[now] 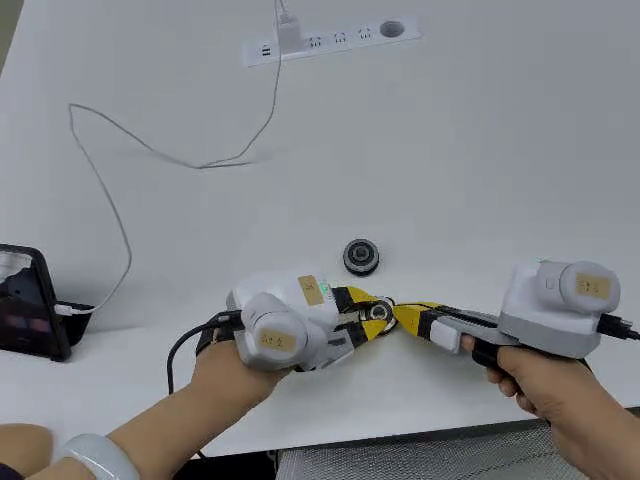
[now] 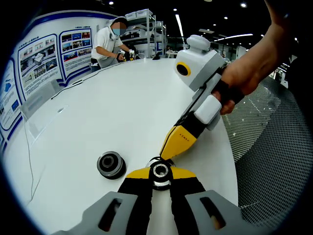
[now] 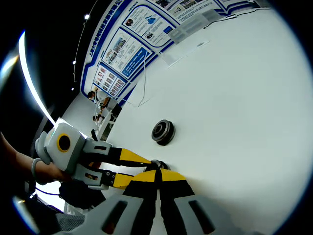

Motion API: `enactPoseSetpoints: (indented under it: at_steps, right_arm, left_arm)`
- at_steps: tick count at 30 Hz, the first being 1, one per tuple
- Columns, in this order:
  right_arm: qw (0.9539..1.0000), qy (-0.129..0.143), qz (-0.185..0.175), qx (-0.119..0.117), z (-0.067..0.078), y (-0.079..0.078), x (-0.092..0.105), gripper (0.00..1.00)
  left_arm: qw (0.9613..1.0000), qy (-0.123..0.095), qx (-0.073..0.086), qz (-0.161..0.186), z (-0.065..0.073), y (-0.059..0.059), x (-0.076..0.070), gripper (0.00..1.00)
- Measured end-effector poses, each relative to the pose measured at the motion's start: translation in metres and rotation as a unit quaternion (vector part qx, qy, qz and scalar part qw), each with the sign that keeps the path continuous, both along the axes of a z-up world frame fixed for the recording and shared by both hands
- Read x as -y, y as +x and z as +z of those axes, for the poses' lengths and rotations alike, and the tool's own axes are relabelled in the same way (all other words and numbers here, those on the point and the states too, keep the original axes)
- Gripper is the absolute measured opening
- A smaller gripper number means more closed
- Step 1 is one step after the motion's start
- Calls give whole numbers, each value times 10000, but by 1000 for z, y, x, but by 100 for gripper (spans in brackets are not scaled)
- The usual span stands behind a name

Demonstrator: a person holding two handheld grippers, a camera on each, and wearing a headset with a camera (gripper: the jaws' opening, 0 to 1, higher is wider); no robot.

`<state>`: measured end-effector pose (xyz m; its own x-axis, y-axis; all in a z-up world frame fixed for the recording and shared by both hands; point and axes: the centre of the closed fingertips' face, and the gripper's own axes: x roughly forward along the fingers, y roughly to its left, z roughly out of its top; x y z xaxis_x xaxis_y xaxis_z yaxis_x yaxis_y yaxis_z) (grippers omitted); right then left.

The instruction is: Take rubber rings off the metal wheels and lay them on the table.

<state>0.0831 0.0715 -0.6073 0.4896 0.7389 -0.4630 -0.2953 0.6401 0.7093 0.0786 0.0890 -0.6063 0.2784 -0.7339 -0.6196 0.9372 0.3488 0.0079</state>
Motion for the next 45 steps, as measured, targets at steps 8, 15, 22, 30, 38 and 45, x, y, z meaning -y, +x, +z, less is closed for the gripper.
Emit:
enactPoseSetpoints:
  at_steps: [8, 15, 22, 30, 38, 45]
  right_arm:
    - [10000, 37, 2, -24, 1, -1, -1, 2]
    - [9999, 83, -7, -56, 2, -1, -3, 2]
    - [9999, 111, 5, -67, 4, -2, -4, 2]
    - [9998, 175, 19, -88, 8, -4, -6, 2]
    - [9996, 258, 45, -95, 11, -5, -10, 2]
    - [9993, 364, 90, -57, 17, -4, -15, 2]
  left_arm:
    - [10000, -6, -3, 3, 0, 0, 0, 13]
    - [10000, -11, -3, 2, 0, 0, 0, 13]
    - [10000, -18, -3, 4, 0, 0, -1, 13]
    - [10000, -18, -4, 5, 0, 0, -1, 13]
    - [10000, -19, -1, 0, 1, 0, 0, 13]
    - [10000, -16, -7, 5, 1, 0, 0, 13]
